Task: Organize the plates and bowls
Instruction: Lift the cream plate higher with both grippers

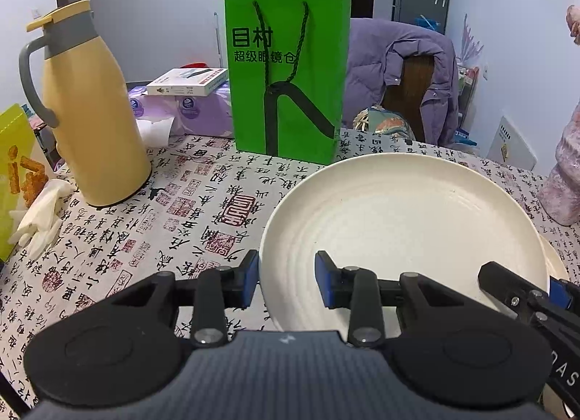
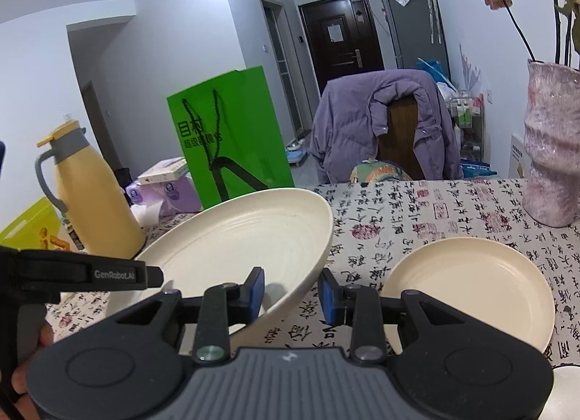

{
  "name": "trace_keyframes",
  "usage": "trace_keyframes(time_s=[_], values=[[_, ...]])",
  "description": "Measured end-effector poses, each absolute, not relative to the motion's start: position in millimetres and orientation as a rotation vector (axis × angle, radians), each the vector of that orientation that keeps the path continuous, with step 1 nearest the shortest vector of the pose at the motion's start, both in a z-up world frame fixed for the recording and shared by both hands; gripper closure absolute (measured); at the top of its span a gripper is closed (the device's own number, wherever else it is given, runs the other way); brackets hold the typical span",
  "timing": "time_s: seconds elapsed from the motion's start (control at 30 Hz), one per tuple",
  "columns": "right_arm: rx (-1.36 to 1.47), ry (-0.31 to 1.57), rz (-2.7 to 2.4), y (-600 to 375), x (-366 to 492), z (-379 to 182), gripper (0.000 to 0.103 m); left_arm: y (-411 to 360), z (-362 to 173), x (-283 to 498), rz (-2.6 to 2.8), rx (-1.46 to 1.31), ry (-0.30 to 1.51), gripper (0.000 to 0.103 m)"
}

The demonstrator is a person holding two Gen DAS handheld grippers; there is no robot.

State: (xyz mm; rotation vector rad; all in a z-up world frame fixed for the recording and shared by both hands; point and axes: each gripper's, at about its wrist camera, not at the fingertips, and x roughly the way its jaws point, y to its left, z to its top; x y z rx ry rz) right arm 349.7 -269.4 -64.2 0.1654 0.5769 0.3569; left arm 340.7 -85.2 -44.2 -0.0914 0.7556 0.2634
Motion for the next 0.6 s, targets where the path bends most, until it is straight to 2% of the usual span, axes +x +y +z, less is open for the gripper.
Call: trace_keyframes(time_s=[0.6], values=[[0.182, 0.518, 0.41, -254.7, 324.9, -50.6, 0.073, -61.3, -37.1, 316.3, 0.233, -0.137, 0.709, 0.076]])
